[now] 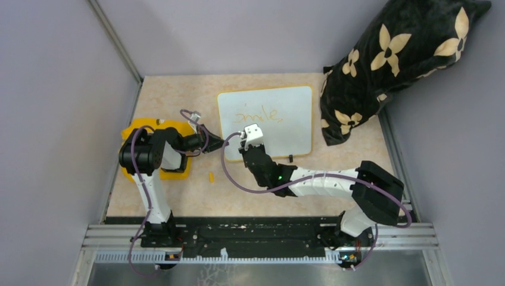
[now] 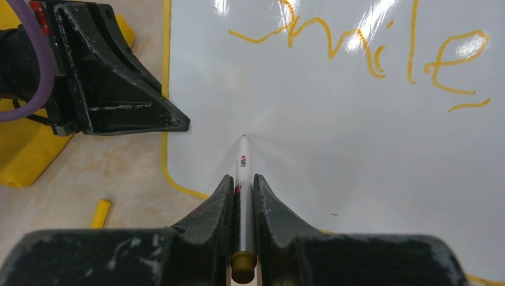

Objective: Write a sentence on the whiteboard

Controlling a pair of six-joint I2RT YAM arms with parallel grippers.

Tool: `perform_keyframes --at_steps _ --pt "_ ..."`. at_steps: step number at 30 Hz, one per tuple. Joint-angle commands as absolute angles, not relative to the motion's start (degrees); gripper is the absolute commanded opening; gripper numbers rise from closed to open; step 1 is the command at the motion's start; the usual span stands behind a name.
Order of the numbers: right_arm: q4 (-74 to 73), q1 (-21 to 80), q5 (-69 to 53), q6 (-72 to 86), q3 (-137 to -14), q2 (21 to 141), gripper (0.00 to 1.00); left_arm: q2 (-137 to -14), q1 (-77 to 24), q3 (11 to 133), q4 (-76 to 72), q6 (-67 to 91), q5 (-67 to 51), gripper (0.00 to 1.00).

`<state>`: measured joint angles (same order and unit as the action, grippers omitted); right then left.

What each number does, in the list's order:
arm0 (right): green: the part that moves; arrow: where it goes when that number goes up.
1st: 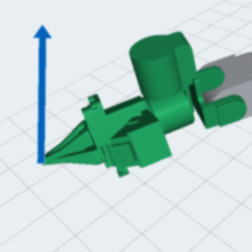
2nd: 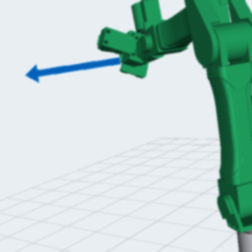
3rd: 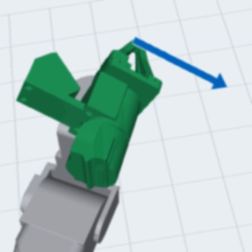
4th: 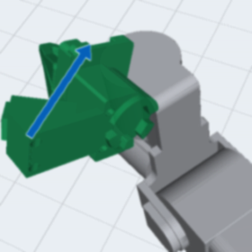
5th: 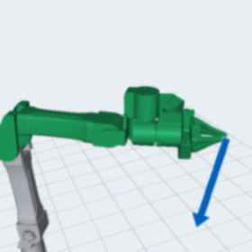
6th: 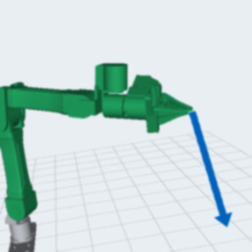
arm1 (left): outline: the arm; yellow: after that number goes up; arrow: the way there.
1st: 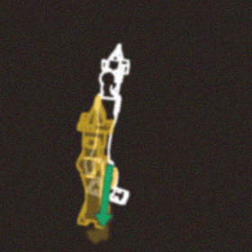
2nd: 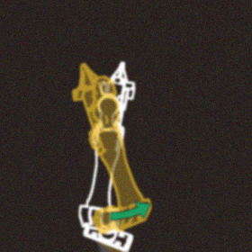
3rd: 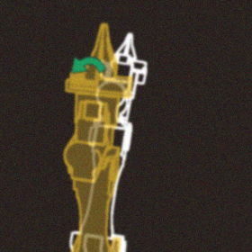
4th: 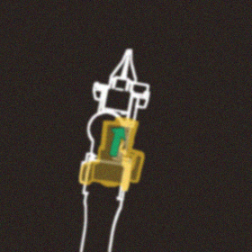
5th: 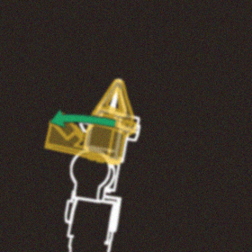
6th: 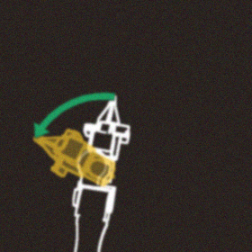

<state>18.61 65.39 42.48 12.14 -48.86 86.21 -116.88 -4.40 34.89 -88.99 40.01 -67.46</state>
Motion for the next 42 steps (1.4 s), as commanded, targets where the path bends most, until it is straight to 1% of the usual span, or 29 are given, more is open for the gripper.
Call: perform_keyframes --at_steps 1,20,42 --pt "19.3 64.3 41.9 13.7 -51.8 86.6 0.0 -117.3 -4.6 35.5 -94.0 38.3 -64.2 0.0" --pt "17.8 63.8 38.3 14.2 -52.7 89.1 0.0 -117.4 -4.6 35.7 -93.7 38.5 -64.2 0.0" --pt "13.0 63.4 42.4 17.2 -47.8 85.6 0.0 -117.4 -4.5 35.7 -93.7 38.6 -64.2 0.0"
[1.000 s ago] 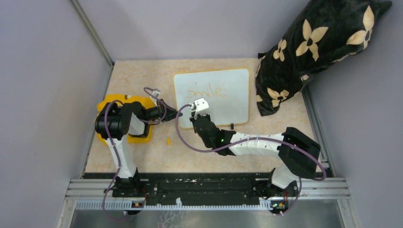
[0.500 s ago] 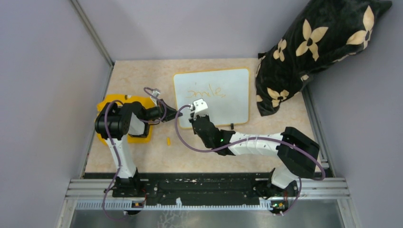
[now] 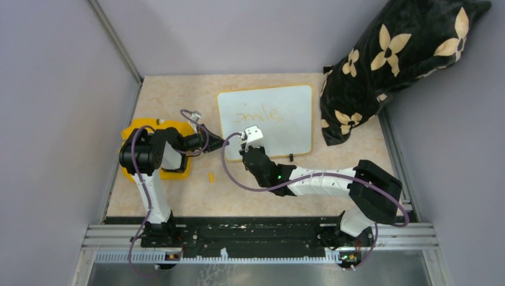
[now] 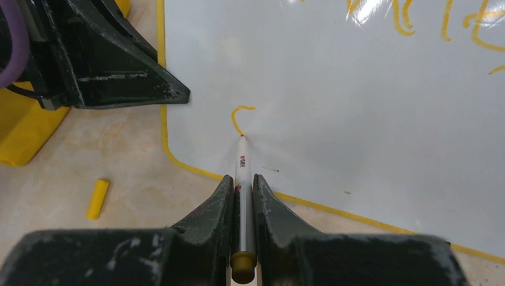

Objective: Write a sentence on the whiteboard

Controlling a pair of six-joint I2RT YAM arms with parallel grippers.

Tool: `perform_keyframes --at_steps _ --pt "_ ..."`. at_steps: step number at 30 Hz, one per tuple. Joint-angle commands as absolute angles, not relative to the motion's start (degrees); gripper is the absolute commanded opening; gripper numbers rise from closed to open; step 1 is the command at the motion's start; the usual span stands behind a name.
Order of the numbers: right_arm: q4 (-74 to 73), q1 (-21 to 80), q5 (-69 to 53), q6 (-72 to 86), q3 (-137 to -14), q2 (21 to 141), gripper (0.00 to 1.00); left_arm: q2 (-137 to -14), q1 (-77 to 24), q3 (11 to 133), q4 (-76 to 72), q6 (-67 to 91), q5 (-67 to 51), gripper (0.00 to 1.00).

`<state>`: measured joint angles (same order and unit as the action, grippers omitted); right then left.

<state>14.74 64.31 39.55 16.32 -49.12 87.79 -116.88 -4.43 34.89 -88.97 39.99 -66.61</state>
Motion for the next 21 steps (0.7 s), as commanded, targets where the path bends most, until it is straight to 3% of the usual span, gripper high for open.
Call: perform_keyframes --at_steps 1,21 --pt "12.9 63.4 42.4 17.4 -47.6 85.3 0.0 -117.4 -4.6 35.6 -93.7 38.7 -64.2 0.0" --pt "17.1 63.5 34.9 17.2 -48.2 86.4 0.0 -117.4 -4.6 35.6 -93.7 38.7 -64.2 0.0"
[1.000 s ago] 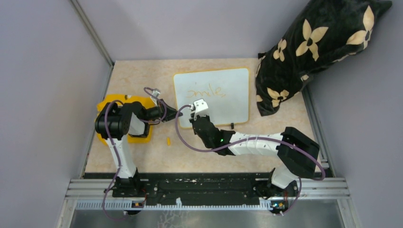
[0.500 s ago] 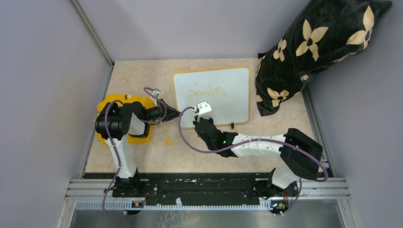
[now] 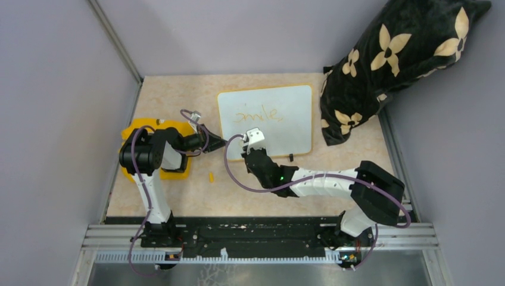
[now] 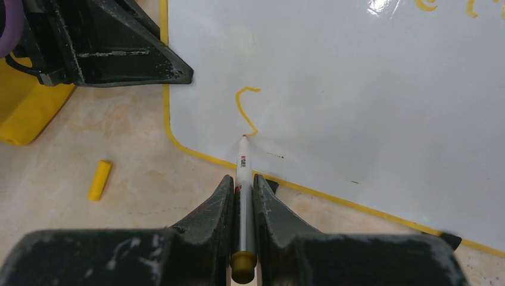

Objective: Write a sentence on the whiteboard

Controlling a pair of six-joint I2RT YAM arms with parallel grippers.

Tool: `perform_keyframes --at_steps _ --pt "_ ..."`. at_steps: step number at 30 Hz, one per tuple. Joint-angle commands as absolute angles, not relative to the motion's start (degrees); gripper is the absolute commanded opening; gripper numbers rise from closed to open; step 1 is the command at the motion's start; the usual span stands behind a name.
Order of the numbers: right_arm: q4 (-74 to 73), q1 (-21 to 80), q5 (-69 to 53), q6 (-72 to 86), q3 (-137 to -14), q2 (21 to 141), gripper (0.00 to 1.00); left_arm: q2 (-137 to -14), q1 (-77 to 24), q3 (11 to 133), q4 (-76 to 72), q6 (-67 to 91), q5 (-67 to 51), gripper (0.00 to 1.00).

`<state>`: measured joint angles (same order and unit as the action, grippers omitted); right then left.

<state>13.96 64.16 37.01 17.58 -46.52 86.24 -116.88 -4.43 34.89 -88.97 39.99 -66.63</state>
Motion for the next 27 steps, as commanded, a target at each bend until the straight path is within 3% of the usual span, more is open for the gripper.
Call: perform_keyframes --at_steps 1,11,17,27 --pt "17.2 63.5 34.6 17.1 -48.4 86.6 0.0 -117.4 -4.6 35.7 -93.7 38.7 -64.2 0.0" --pt "19.6 63.5 35.1 16.4 -44.8 77.9 0.0 -117.5 -4.6 35.8 -93.7 38.8 -64.3 0.0" --pt "29.7 63.5 39.0 12.0 -38.9 72.7 0.0 -117.5 -4.6 35.7 -93.8 38.8 -64.2 0.0" --pt "40.1 63.5 42.1 6.4 -37.5 75.9 0.0 -117.5 -4.6 35.6 -93.8 38.7 -64.2 0.0"
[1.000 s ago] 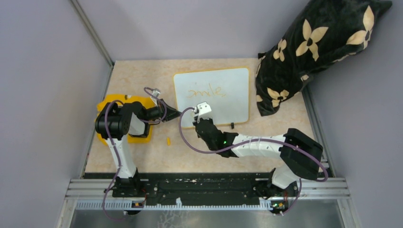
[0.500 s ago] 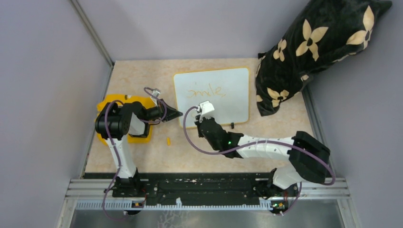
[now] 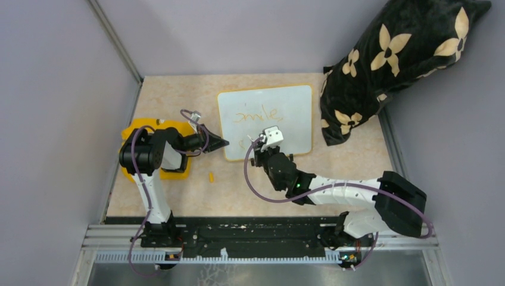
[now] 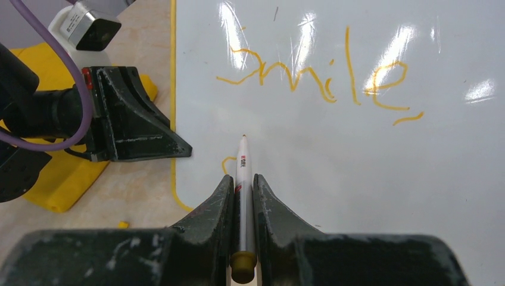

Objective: Write a sentence on the whiteboard

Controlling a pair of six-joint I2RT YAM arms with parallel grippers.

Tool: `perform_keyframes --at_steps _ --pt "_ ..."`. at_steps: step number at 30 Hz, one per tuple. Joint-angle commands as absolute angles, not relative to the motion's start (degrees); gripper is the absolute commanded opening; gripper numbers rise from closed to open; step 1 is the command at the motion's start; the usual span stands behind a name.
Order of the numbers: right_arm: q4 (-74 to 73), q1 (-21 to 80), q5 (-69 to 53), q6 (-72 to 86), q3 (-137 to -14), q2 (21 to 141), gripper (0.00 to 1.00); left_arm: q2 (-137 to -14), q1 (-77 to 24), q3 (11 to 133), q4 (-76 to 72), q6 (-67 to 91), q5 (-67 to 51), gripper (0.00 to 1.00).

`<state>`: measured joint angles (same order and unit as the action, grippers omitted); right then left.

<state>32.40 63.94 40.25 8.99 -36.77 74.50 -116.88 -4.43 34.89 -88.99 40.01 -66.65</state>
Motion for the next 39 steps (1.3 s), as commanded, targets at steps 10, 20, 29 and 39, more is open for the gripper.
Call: perform_keyframes --at_steps 10,20,29,39 --pt "42.0 63.5 41.1 6.4 -38.1 79.9 0.0 -117.5 -4.6 35.7 -93.8 38.8 -64.4 0.0" --pt "42.2 62.7 41.6 7.3 -37.9 81.7 0.0 -117.5 -4.6 35.6 -93.8 38.8 -64.4 0.0" --pt "41.1 61.6 40.5 9.0 -37.8 82.9 0.0 -117.6 -4.5 35.8 -93.7 38.8 -64.4 0.0" --pt "38.9 61.5 40.4 10.5 -37.1 83.7 0.0 -117.6 -4.6 35.7 -93.7 38.8 -64.4 0.0"
